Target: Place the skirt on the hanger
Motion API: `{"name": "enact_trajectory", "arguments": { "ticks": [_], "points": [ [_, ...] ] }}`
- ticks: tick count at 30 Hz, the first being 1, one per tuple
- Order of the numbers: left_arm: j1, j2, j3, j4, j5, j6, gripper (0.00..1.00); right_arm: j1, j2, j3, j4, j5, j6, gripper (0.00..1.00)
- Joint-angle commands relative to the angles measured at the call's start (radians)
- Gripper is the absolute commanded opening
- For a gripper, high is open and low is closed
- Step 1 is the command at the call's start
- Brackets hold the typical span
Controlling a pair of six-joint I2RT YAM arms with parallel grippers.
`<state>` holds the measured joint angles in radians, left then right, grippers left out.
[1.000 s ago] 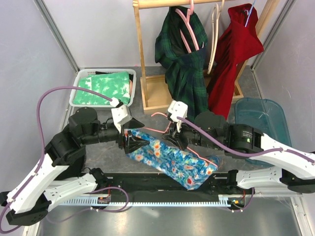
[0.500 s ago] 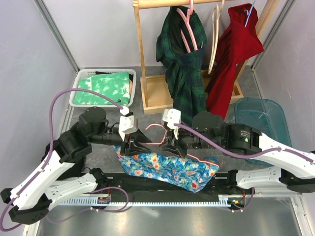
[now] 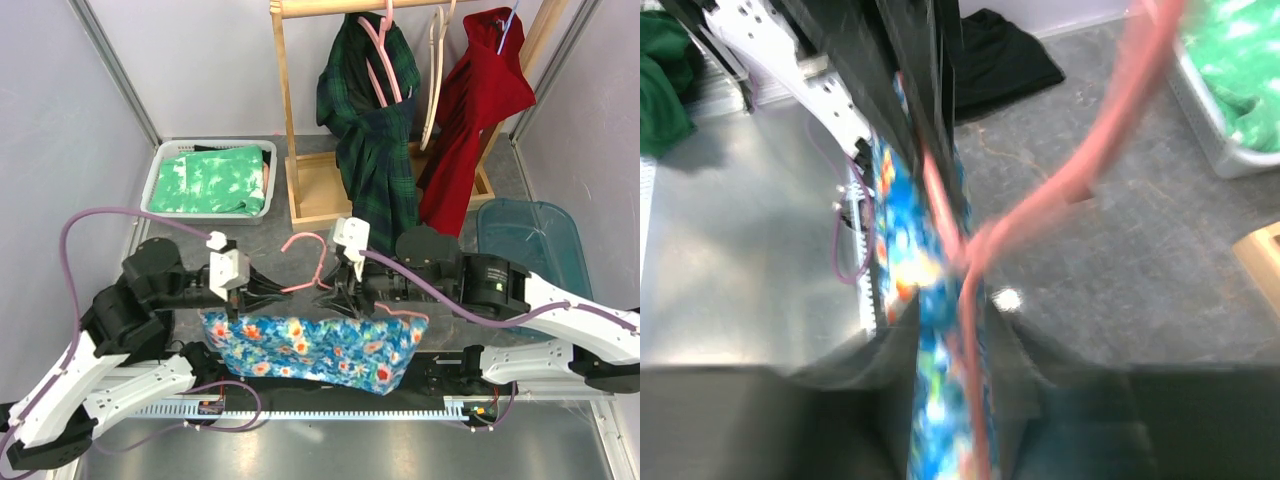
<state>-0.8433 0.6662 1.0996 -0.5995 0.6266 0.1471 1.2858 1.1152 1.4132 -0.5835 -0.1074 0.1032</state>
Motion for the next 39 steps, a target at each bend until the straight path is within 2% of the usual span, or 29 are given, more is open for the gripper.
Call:
{"name": "enact_trajectory", "arguments": {
  "ticks": [1,2,3,6,13,21,26,30,35,38,39],
  "points": [
    [0.018,-0.056,0.022,0.012,-0.133,0.003,0.02,0.006,-0.095,-0.016,0.027,-0.018,-0.045,0.51],
    [0.018,-0.057,0.026,0.006,-0.131,0.002,0.02,0.006,-0.097,-0.029,0.027,-0.009,-0.051,0.56],
    [0.018,-0.06,0.032,0.003,-0.125,0.003,0.02,0.004,-0.1,-0.036,0.027,0.001,-0.054,0.66],
    [0.018,-0.065,0.06,-0.025,-0.114,0.011,0.02,0.004,-0.117,-0.072,0.033,0.061,-0.068,0.74],
    [0.018,-0.085,0.108,-0.089,-0.061,0.031,0.02,0.006,-0.221,-0.169,-0.005,0.13,-0.097,0.75],
    [0.018,-0.091,0.117,-0.117,-0.038,0.035,0.02,0.004,-0.31,-0.194,-0.053,0.215,-0.094,0.77],
    [0.018,-0.1,0.123,-0.121,-0.034,0.035,0.02,0.004,-0.322,-0.217,-0.062,0.189,-0.092,0.78],
    [0.018,-0.1,0.131,-0.121,-0.024,0.031,0.02,0.004,-0.298,-0.237,-0.068,0.111,-0.094,0.79],
    [0.018,-0.105,0.131,-0.125,-0.013,0.026,0.02,0.004,-0.272,-0.266,-0.05,0.11,-0.089,0.82],
    [0.018,-0.109,0.129,-0.125,-0.013,0.025,0.02,0.004,-0.256,-0.269,-0.032,0.146,-0.073,0.74],
    [0.018,-0.114,0.128,-0.123,-0.011,0.023,0.02,0.004,-0.25,-0.269,-0.03,0.159,-0.068,0.62]
  ]
}}
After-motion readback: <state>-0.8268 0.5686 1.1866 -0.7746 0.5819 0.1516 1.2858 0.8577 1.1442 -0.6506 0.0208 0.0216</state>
